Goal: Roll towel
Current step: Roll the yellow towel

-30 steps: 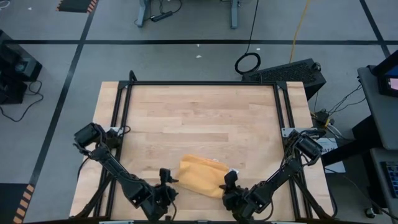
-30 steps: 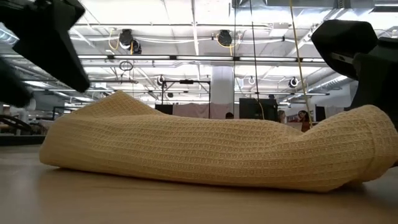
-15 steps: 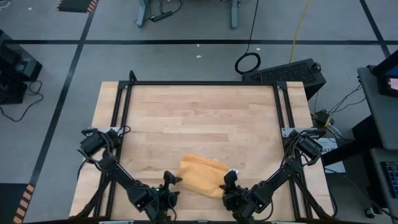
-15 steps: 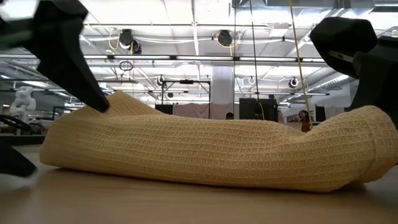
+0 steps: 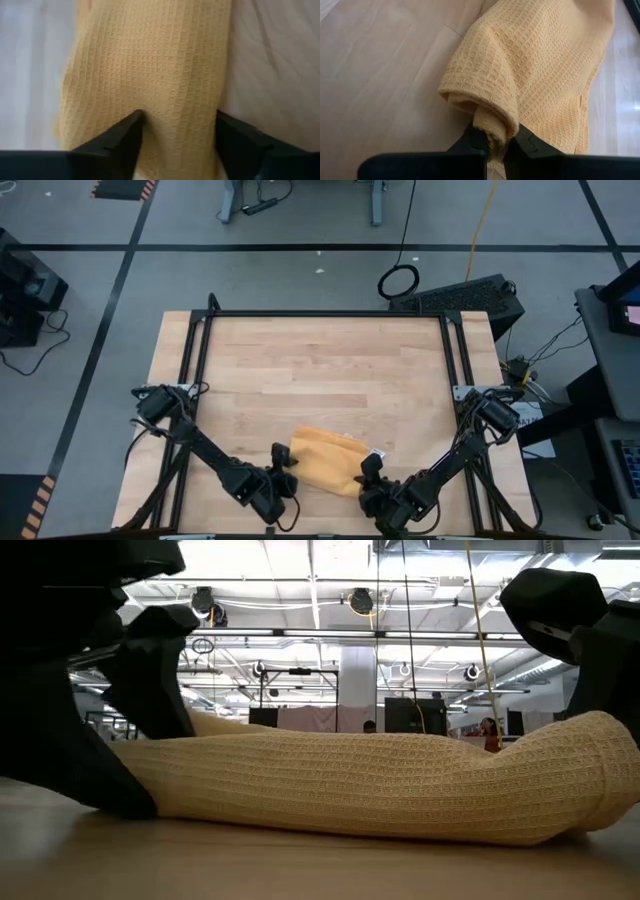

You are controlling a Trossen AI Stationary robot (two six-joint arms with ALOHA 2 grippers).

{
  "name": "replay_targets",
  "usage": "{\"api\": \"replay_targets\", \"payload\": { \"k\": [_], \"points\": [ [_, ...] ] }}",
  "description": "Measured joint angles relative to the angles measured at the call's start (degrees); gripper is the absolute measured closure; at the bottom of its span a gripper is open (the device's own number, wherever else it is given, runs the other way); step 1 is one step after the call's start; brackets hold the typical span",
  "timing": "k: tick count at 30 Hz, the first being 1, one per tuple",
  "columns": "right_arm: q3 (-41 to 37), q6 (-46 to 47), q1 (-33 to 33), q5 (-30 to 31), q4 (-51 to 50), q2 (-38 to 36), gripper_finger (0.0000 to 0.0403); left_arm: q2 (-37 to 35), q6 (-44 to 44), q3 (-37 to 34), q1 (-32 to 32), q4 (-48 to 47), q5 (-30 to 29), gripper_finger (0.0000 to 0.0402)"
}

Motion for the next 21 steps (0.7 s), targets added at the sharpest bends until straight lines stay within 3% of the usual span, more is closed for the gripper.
{"api": "replay_targets", "payload": {
  "k": [10,18,21],
  "points": [
    [-0.1,2.9,0.8,-1.2,-4.6,-4.4,0.0389,-3.1,-9.1,1.9,-0.9,-0.9,9.8,0.038],
    [0.0,2.8,-0.6,-1.8,-9.2,-11.3,0.0389,-10.9,-11.8,2.9,0.1,-2.8,5.2,0.0378],
    [0.0,4.2,-1.5,-3.8,-9.4,-11.5,0.0389,-11.0,-12.2,2.7,1.7,-1.6,8.1,0.0384]
  ]
}}
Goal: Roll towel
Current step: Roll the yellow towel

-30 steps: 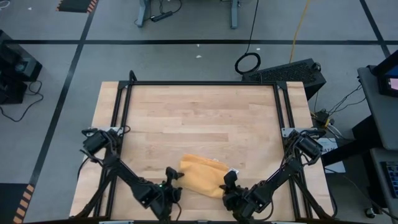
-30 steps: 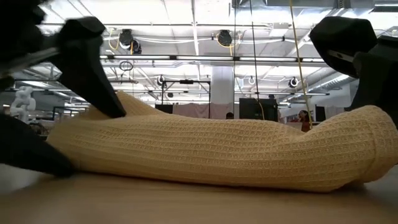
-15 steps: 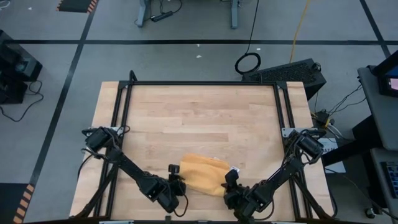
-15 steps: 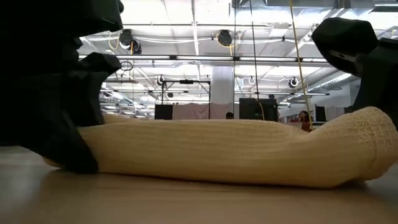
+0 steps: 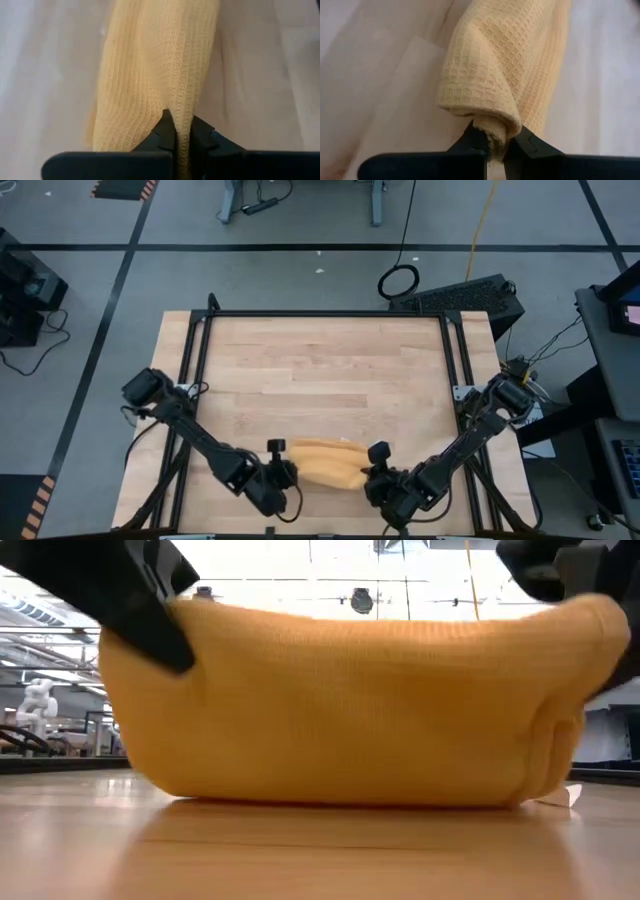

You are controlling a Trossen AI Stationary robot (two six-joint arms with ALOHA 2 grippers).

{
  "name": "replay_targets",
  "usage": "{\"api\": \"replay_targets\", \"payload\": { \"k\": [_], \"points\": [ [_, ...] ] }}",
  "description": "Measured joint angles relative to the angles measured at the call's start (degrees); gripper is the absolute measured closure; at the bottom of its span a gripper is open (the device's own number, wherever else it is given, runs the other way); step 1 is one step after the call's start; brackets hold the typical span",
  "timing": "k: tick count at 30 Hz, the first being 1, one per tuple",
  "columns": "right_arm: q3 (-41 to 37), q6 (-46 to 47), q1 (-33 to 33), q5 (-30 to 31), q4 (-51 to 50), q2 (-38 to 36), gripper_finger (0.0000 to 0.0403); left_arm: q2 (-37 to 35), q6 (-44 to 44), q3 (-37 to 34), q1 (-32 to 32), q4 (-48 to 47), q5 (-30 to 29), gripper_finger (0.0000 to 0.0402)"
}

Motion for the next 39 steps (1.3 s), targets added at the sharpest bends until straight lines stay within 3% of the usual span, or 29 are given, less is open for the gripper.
{"api": "replay_targets", "payload": {
  "k": [4,14,18,26,30,39],
  "points": [
    [-2.4,3.5,-0.3,-4.5,5.2,0.0,0.0389,0.6,-2.2,-1.3,1.9,3.9,7.3,0.0384],
    [-13.3,12.2,-0.3,-9.7,25.1,-0.3,0.0383,0.6,-8.5,-3.4,2.3,11.7,12.3,0.0384],
    [-14.2,14.8,-0.3,-11.7,26.7,-2.6,0.0382,0.5,-8.6,-3.3,2.7,15.0,16.2,0.0384],
    [-14.3,13.5,-0.3,-12.8,23.6,-10.1,0.0376,0.5,-8.6,-3.3,6.4,13.5,18.2,0.0384],
    [-14.3,13.2,-0.2,-12.7,20.8,-11.9,0.0344,0.5,-9.0,-3.3,7.9,14.1,19.7,0.0384],
    [-14.3,24.0,5.1,-11.0,10.0,-11.8,0.0217,1.0,-15.9,-3.3,7.9,15.1,19.2,0.0384]
  ]
}}
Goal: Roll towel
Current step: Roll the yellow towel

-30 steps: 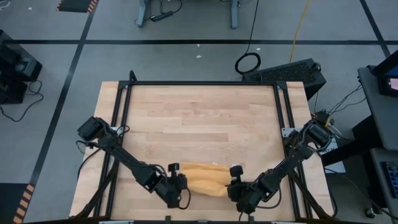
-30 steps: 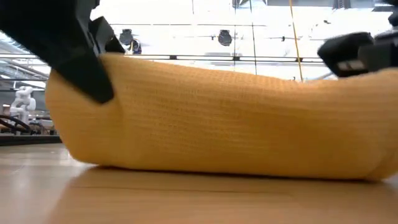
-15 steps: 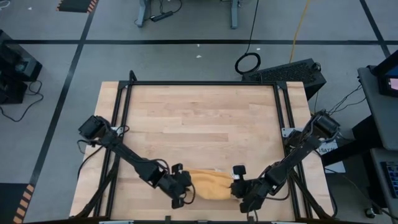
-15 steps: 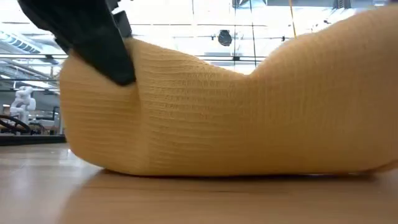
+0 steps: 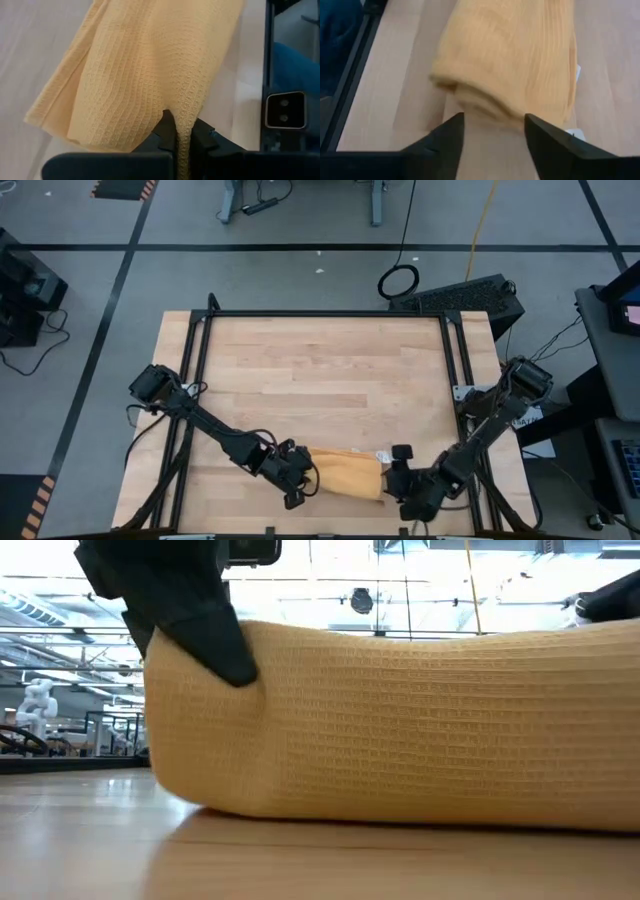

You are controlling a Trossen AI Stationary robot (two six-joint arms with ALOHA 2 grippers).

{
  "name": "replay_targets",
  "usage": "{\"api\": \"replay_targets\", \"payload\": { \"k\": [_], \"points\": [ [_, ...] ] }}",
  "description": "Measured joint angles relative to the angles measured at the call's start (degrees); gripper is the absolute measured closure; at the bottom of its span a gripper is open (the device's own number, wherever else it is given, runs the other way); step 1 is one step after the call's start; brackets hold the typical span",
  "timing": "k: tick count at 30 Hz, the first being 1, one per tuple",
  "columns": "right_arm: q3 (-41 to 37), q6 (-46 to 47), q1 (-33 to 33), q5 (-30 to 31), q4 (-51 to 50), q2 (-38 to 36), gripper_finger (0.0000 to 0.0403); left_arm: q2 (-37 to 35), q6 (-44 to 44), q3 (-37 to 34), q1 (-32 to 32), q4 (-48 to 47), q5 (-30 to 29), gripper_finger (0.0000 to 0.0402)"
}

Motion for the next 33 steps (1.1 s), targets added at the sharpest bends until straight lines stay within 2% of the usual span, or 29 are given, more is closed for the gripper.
{"api": "replay_targets", "payload": {
  "k": [5,8,11,14,19,25,29,33],
  "points": [
    [-0.6,6.0,7.2,7.4,0.4,0.0,0.0156,0.0,-1.7,0.0,-0.7,0.2,-1.5,0.0384],
    [-3.5,8.0,12.1,16.8,9.5,1.0,0.0123,0.0,-2.5,0.0,-0.8,1.2,-2.1,0.0384],
    [-5.2,4.3,15.6,25.8,19.6,4.6,0.0088,0.0,-3.2,0.0,-0.7,1.3,-3.5,0.0384],
    [-5.2,0.2,16.3,32.5,27.4,9.4,0.0052,0.0,-3.2,0.0,-0.7,1.3,-3.6,0.0384],
    [-5.2,0.8,14.9,42.3,34.7,16.1,0.0008,0.0,-3.4,0.0,-0.7,1.2,-3.8,0.0384],
    [-5.2,-0.4,12.7,44.7,40.9,19.8,0.001,0.1,-4.7,0.0,-0.7,1.0,-4.7,0.0384],
    [-5.2,0.2,11.3,44.5,41.0,19.8,0.001,0.1,-4.7,0.0,-0.7,1.0,-4.9,0.0384],
    [-4.5,-1.1,12.6,39.6,41.2,18.4,0.001,0.1,-4.7,0.0,-1.0,0.8,-5.0,0.0384]
  ]
}}
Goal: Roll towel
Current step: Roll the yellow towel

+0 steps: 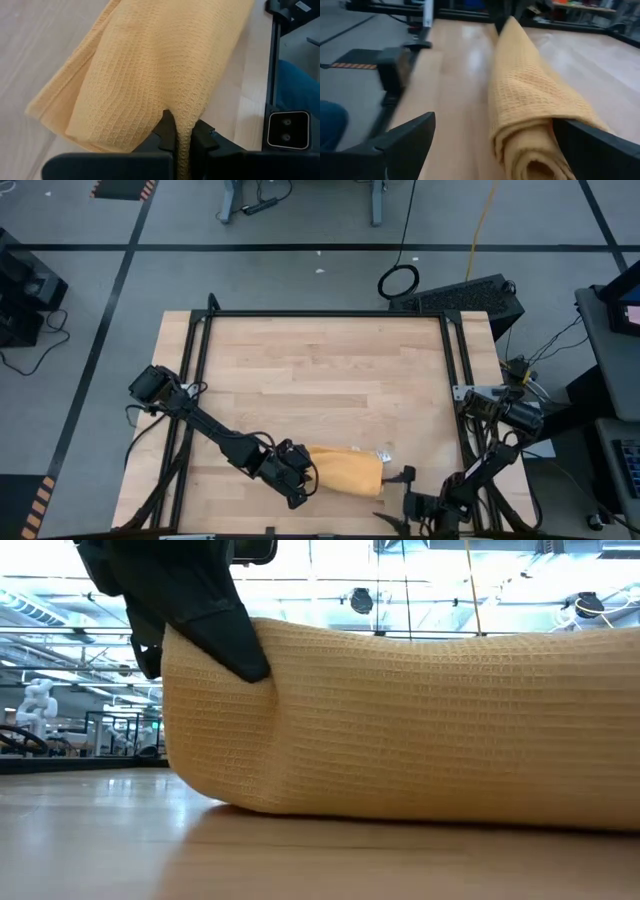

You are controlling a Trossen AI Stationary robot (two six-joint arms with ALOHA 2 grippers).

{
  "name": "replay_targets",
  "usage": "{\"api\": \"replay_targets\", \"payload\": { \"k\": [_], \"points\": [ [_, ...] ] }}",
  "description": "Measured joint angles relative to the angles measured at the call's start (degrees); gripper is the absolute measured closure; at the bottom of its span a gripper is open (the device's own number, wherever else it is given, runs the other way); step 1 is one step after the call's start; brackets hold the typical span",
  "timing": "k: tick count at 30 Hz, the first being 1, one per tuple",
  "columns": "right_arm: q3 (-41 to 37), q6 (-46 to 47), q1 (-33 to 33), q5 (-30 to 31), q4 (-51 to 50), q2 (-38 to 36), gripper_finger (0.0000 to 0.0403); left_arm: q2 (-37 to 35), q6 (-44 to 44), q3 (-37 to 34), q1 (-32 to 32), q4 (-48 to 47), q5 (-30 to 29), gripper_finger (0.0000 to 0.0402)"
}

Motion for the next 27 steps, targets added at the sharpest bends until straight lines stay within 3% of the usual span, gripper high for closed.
{"api": "replay_targets", "payload": {
  "k": [15,27],
  "points": [
    [0.4,0.8,5.3,4.5,-9.6,-1.9,0.0008,0.1,0.0,0.0,-0.2,0.0,-1.5,0.0384],
    [0.4,-2.4,0.0,4.5,-10.0,-1.9,0.0003,0.1,-1.5,0.0,-0.2,0.1,-1.5,0.0384]
  ]
}}
